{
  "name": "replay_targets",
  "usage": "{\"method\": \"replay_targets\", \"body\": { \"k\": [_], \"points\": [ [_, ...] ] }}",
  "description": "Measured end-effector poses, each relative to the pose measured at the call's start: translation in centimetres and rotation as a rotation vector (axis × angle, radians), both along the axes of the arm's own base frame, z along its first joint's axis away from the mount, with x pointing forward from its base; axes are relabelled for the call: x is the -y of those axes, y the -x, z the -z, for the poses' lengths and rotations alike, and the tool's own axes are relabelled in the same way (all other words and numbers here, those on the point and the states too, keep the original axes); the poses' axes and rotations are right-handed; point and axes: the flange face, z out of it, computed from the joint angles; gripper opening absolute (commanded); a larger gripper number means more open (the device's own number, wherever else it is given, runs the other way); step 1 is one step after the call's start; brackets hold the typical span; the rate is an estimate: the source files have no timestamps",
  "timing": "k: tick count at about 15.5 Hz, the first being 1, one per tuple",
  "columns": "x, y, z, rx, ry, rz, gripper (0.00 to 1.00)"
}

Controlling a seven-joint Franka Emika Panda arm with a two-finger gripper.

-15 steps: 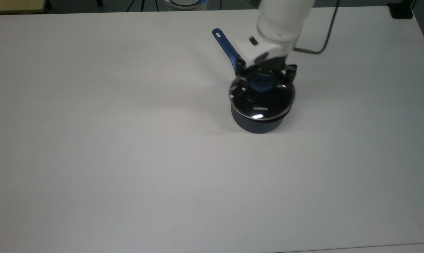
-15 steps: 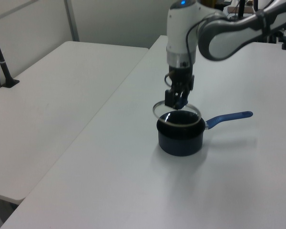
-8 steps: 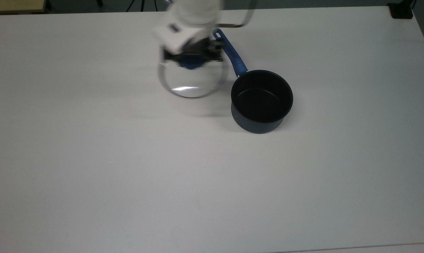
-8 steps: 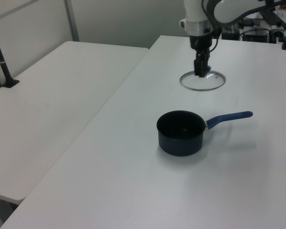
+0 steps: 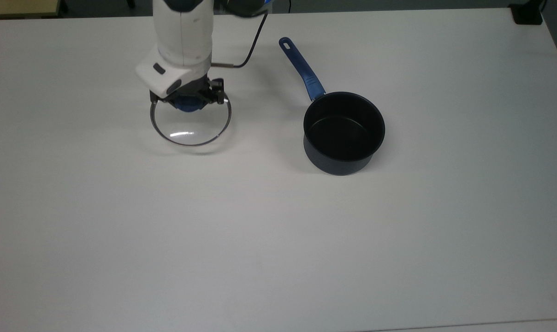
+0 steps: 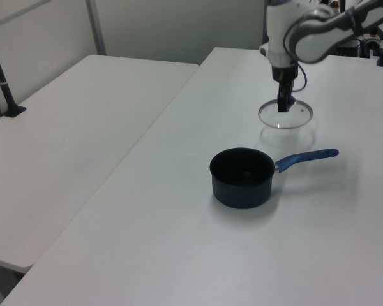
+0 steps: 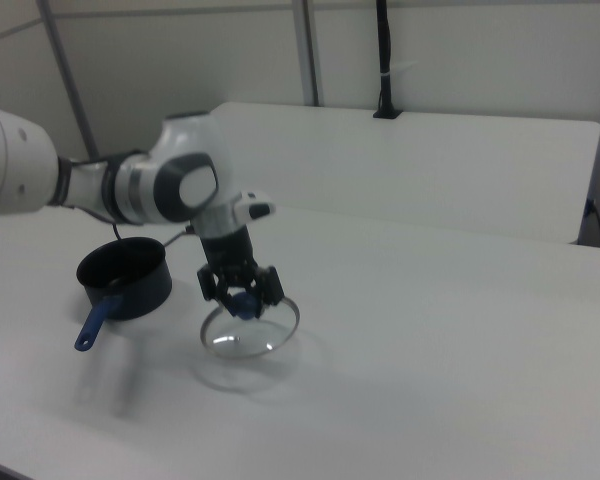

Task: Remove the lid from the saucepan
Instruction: 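Lower the glass lid onto the table beside the saucepan and release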

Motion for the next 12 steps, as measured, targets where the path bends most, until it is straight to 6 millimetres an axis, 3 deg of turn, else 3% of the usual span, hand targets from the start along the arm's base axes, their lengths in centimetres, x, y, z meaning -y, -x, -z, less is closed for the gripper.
{"method": "replay_targets", "body": {
  "k": [1, 4, 5, 7, 12],
  "points": [
    [0.3, 0.3, 1.3, 0.006, -0.004, -0.001, 0.53],
    [0.5, 0.5, 3.3, 0.004, -0.01, 0.001, 0.71],
    [0.5, 0.4, 3.5, 0.004, -0.01, 0.007, 0.85],
    [0.5, 0.4, 3.4, 0.009, -0.009, 0.032, 1.0],
    [0.5, 0.0, 2.0, 0.051, -0.003, 0.111, 1.0]
  ]
}}
